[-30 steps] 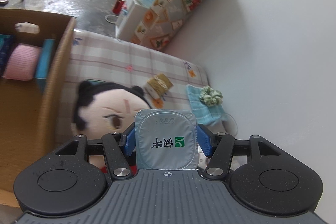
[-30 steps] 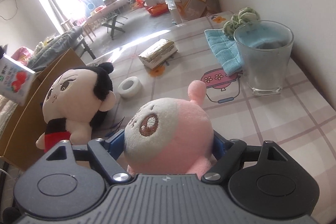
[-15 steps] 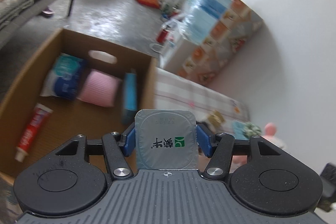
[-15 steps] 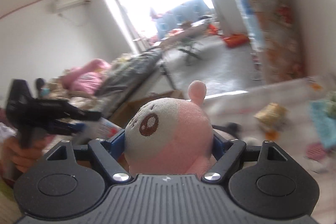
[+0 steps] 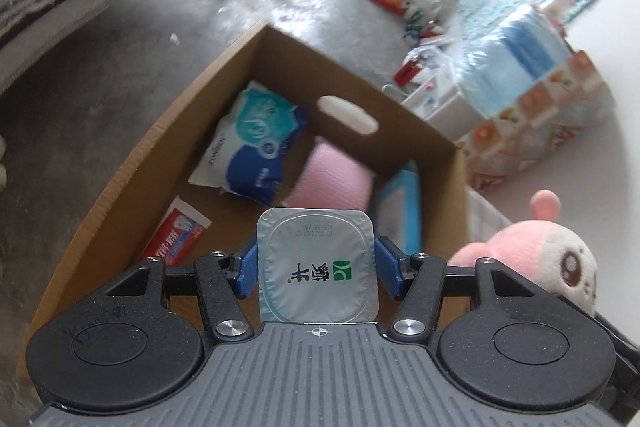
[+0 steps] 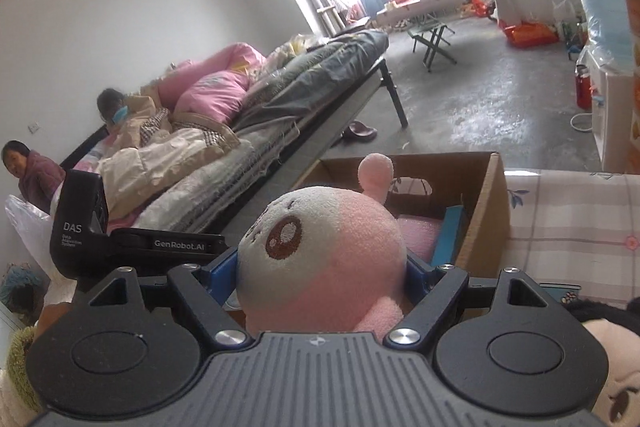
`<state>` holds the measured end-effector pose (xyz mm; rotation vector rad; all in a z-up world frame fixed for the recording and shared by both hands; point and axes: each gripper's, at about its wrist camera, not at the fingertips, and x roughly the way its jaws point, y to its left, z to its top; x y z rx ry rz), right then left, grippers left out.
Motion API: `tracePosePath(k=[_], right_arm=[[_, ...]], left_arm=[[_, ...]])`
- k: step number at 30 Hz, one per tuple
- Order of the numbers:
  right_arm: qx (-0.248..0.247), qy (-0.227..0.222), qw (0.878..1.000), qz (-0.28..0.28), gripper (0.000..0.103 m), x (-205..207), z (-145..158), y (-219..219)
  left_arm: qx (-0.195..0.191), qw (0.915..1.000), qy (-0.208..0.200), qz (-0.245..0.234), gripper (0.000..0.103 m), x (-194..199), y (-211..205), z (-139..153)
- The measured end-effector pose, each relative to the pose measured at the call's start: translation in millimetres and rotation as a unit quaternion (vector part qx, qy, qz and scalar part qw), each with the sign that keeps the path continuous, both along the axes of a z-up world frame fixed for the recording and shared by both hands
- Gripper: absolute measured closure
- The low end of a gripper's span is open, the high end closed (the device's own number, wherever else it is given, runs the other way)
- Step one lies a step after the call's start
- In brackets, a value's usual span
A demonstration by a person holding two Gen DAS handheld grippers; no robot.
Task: Organize soft objects
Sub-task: 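Carry the yogurt cup and pink plush over the cardboard box with both grippers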
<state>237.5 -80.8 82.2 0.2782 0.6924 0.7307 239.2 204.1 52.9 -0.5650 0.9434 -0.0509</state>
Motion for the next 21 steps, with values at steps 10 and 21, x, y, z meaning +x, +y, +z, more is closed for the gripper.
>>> tracePosePath(k=[10,21], right_arm=[[-0.016,0.004,1.0,0.015,0.019,13,-14,19],[-0.012,0.009,1.0,0.024,0.019,15,-15,22]], left_arm=[[0.005,0.9977,0.068,0.007,0.045,54,7,-50],[0.041,0.9936,0.105,0.01,0.044,74,4,-75]])
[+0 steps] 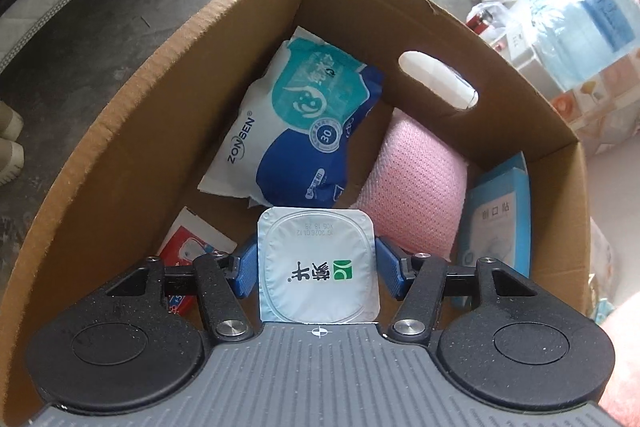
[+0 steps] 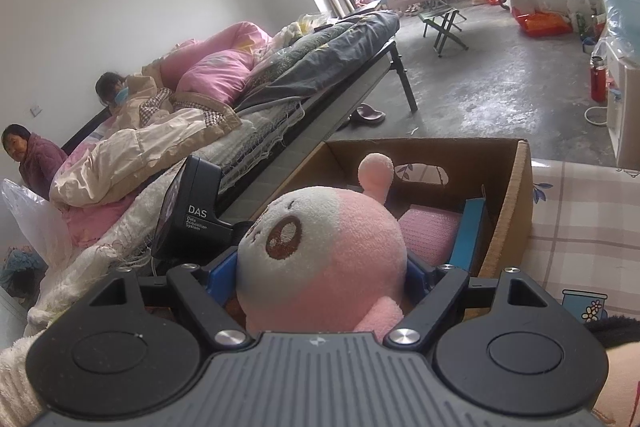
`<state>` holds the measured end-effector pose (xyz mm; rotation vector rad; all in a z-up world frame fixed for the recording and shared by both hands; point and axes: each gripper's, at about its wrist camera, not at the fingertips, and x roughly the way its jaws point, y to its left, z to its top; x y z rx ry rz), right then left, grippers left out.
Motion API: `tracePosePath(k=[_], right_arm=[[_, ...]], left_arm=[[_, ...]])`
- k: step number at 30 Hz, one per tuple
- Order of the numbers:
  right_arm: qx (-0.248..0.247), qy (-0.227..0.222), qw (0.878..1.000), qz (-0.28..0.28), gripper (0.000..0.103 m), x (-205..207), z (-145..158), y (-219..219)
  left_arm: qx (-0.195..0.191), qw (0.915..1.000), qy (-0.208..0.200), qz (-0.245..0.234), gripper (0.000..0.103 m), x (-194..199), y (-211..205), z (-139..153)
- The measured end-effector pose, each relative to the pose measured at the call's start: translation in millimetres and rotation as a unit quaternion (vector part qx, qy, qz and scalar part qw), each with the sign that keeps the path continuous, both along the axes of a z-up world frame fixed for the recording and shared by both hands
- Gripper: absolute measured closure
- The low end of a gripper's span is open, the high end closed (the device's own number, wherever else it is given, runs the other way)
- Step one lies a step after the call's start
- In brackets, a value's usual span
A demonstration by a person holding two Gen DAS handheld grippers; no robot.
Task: Organize soft objects
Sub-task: 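Carry the yogurt cup and pink plush over the cardboard box with both grippers, then open both grippers to drop the yogurt cup and pink plush into the box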
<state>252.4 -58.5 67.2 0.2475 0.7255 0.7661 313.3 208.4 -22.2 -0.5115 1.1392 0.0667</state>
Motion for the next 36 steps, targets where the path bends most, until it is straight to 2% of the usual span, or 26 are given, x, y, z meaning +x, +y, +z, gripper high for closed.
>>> tracePosePath(k=[4,6,12,15,20,25,29,36], right_arm=[[-0.001,0.005,1.0,-0.004,0.019,-2,1,-2],[-0.004,0.007,1.0,-0.005,0.019,-3,2,-1],[-0.006,0.031,0.999,-0.003,0.019,-5,0,3],[-0.009,0.051,0.999,0.018,0.019,-7,-1,13],[-0.037,0.108,0.992,0.054,0.019,2,-19,51],[-0.061,0.147,0.983,0.087,0.016,11,-44,101],[-0.112,0.159,0.977,0.089,0.015,16,-65,132],[-0.128,0.18,0.973,0.074,0.015,16,-72,128]], left_arm=[[0.0,1.0,0.003,0.001,0.04,-3,1,1],[-0.009,0.9999,0.009,0.004,0.03,-3,4,1],[-0.023,0.9996,0.0,0.017,0.024,-11,9,14],[-0.026,0.9991,-0.032,0.012,0.017,-25,11,34],[-0.004,0.9961,-0.087,0.017,0.006,-53,21,70],[-0.007,0.9942,-0.104,0.024,0.005,-64,35,88],[-0.005,0.9941,-0.104,0.03,0.005,-65,41,86],[-0.018,0.9948,-0.098,0.022,0.005,-71,45,76]])
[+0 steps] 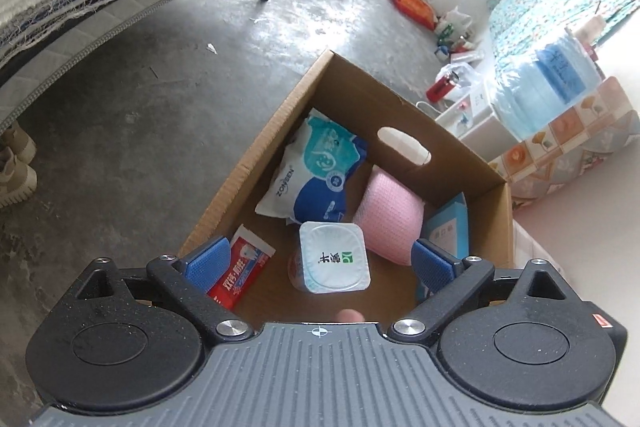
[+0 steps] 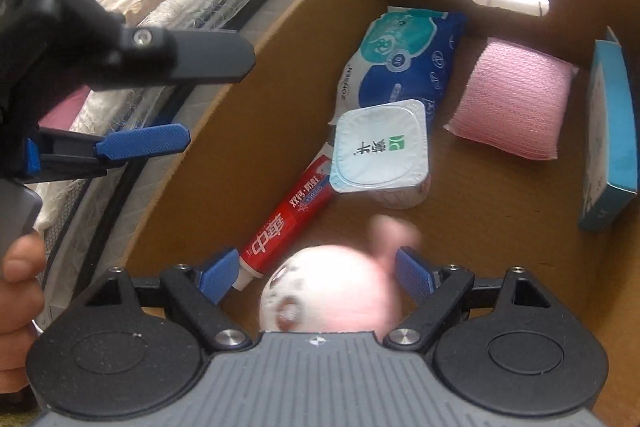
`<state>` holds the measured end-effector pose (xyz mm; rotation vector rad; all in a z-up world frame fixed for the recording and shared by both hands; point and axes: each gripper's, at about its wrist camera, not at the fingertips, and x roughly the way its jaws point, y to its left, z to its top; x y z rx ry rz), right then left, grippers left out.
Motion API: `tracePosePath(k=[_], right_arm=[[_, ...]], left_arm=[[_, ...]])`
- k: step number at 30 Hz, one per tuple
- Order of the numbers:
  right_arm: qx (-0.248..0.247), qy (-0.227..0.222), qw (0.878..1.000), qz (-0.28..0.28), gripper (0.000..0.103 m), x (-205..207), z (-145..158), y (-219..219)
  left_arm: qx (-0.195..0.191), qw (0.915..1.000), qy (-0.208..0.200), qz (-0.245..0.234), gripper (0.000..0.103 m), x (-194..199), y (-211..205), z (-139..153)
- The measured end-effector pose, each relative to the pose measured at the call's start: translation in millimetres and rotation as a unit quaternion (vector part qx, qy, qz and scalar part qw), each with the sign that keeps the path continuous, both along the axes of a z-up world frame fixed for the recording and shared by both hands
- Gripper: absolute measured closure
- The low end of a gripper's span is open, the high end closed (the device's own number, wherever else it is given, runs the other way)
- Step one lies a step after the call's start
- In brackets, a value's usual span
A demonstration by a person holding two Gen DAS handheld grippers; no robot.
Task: Organize soft objects
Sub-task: 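Open both grippers to drop the yogurt cup and pink plush into the box, then move both grippers back toward the bed and the large plush doll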
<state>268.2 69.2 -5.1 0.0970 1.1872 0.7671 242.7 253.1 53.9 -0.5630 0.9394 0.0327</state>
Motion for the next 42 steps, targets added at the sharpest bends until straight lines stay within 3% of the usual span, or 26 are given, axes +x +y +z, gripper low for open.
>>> tracePosePath(k=[5,17,21,25,33,42], right_arm=[[0.017,-0.004,1.0,-0.007,0.016,-6,12,-12],[0.106,-0.098,0.989,-0.028,0.016,-65,78,-109],[0.118,-0.142,0.982,-0.043,0.004,-102,85,-150],[0.115,-0.189,0.973,-0.074,0.0,-143,87,-189],[0.072,-0.279,0.942,-0.172,0.0,-210,82,-259],[-0.005,-0.337,0.9,-0.275,0.0,-248,66,-319]], left_arm=[[-0.002,1.0,-0.003,0.0,0.005,-3,-1,-1],[0.004,0.9984,-0.041,-0.038,0.005,-36,-40,25],[0.012,0.9967,-0.047,-0.065,0.005,-50,-65,28],[0.034,0.9936,-0.042,-0.1,0.004,-64,-96,28],[0.086,0.9775,-0.062,-0.182,0.003,-102,-168,34],[0.148,0.9496,-0.107,-0.255,0.0,-134,-249,45]])
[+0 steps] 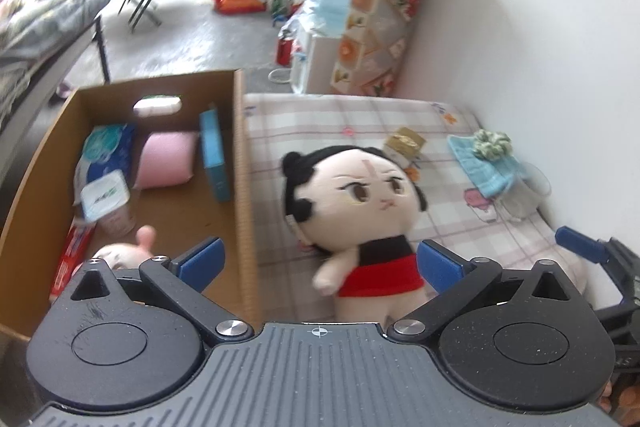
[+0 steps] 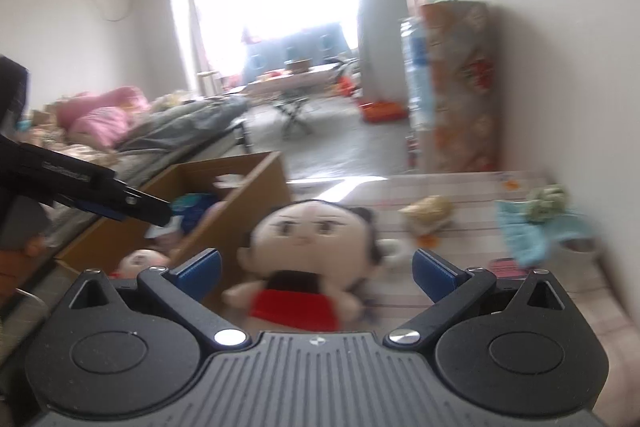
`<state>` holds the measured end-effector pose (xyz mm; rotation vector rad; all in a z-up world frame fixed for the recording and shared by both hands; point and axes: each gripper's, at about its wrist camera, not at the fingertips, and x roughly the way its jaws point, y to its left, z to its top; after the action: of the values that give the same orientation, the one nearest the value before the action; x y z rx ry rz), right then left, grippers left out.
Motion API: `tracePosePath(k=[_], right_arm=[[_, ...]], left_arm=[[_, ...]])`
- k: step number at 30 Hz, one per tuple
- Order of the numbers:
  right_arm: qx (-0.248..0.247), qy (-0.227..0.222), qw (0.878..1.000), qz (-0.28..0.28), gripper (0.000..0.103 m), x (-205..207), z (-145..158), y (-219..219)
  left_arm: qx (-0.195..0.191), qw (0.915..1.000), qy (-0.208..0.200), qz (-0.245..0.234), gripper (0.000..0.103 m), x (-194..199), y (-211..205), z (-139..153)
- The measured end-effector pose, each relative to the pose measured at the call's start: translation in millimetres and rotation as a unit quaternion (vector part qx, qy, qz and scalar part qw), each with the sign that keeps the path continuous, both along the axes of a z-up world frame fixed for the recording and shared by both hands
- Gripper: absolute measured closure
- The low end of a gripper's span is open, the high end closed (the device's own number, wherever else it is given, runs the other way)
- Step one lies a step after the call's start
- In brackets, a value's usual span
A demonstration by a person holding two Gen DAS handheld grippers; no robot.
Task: Organize soft objects
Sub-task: 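Move both grippers back toward the bed and the large plush doll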
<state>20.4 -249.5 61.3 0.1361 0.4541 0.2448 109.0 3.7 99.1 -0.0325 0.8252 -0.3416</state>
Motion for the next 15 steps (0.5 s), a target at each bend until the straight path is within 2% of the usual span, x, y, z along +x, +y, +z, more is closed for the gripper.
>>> tracePosePath(k=[8,12,15], right_arm=[[-0.022,0.0,0.997,-0.071,0.0,-13,-20,-36],[-0.026,0.013,0.996,-0.082,0.0,-14,-30,-48],[-0.022,0.025,0.995,-0.093,0.0,-13,-38,-53]], left_arm=[[0.024,0.9975,-0.027,-0.061,0.0,-8,-59,-1],[0.04,0.996,-0.034,-0.073,0.0,-3,-79,-1],[0.036,0.9964,-0.028,-0.072,0.0,7,-87,-2]])
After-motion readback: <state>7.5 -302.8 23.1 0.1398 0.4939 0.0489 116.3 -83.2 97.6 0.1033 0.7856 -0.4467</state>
